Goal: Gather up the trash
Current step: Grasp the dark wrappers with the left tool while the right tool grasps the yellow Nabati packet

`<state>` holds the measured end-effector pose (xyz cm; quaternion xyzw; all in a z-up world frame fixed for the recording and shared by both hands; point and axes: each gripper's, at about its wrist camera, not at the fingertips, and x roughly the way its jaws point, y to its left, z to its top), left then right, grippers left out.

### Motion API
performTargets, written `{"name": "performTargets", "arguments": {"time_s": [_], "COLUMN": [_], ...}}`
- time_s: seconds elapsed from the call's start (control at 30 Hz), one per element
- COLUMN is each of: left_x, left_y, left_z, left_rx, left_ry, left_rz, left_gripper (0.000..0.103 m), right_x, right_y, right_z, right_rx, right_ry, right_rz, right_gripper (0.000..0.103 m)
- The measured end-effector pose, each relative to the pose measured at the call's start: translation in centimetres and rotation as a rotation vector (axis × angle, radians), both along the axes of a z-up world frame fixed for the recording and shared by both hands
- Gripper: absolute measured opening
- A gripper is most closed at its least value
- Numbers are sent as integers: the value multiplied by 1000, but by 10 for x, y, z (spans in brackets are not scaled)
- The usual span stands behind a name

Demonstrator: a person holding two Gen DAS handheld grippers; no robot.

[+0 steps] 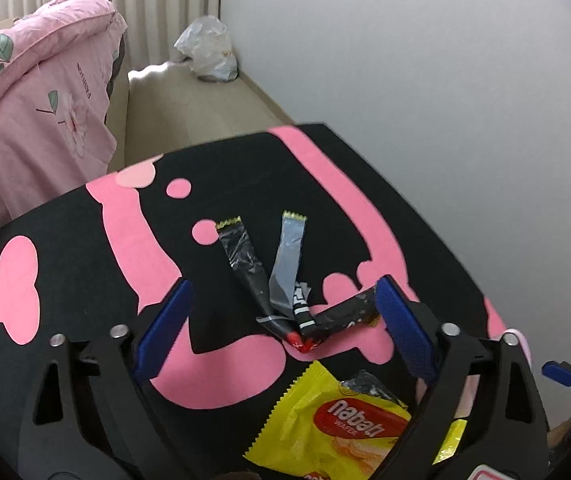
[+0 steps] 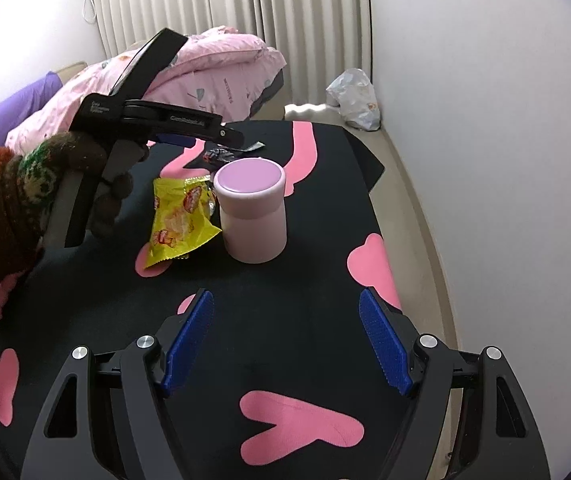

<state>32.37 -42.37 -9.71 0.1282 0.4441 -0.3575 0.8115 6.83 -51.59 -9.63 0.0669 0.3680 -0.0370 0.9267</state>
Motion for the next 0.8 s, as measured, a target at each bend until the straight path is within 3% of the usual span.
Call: {"name": "performTargets", "arguments": {"time_s": [0.07,0.17,0.23,0.3,0.43,0.63,0.8], "left_x": [4,8,7,3,-21,-51,-77], "left_y": [1,10,21,37,79,157,220], "left_z": [-7,-12,-11,-7,16,41,40], "left_rx": [25,-3,-13,-35,-78,-133,-175], "left_ry": [40,89,98,121,98,83,116], "left_rz": [12,28,34,40,33,108,207], "left_gripper": [75,66,35,26,26,26,26], "right_x": [-1,0,1,3,14,43,66], "right_y": [3,7,13,21,33,54,68], "right_z": [1,2,3,5,4,-3,-8], "right_rx": [13,21,22,20,30,69,83], "right_ry": [-7,-15,-17,-17,-15,18,57], "right_rz": [4,12,22,41,83,133,117], "right_gripper": [72,72,72,72,72,72,72]}}
